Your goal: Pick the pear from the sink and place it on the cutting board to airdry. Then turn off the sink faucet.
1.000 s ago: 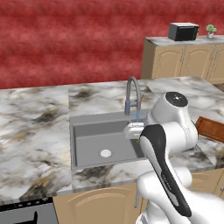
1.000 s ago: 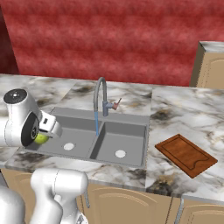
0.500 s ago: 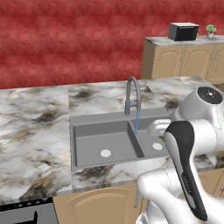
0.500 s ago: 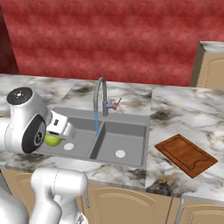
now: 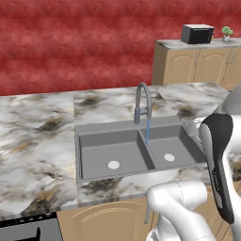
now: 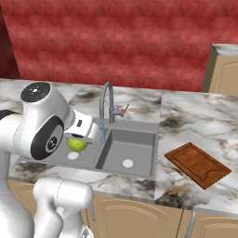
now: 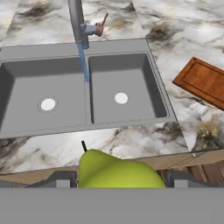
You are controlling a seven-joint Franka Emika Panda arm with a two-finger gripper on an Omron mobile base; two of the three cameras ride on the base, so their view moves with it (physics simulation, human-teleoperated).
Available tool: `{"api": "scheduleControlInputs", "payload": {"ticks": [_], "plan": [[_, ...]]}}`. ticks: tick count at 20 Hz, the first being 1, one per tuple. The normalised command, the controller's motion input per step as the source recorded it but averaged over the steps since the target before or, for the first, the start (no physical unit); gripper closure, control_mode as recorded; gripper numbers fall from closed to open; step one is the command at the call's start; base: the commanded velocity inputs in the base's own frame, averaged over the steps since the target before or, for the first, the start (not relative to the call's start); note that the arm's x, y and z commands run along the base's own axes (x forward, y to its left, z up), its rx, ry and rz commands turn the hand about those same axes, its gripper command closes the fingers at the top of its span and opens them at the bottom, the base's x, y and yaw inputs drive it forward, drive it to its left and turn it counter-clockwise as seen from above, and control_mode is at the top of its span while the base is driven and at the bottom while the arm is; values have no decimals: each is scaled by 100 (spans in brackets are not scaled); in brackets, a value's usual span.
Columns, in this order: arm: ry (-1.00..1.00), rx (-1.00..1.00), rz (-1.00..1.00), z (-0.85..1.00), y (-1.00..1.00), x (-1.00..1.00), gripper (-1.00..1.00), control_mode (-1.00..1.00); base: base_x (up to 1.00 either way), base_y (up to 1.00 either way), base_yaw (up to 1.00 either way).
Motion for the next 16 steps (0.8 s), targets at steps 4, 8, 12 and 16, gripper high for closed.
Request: {"api": "scheduleControlInputs", "payload": {"ticks": [4,8,12,16], "plan": [[-6,-4,-2,23,-77,-1,100,-100,0,0,0],[-7,-3,-1,15,-82,0,100,-100,0,0,0],[-6,-5,-1,8,-85,0,100,-100,0,0,0],[-4,-3,0,2,-89,3,100,-100,0,0,0]]}}
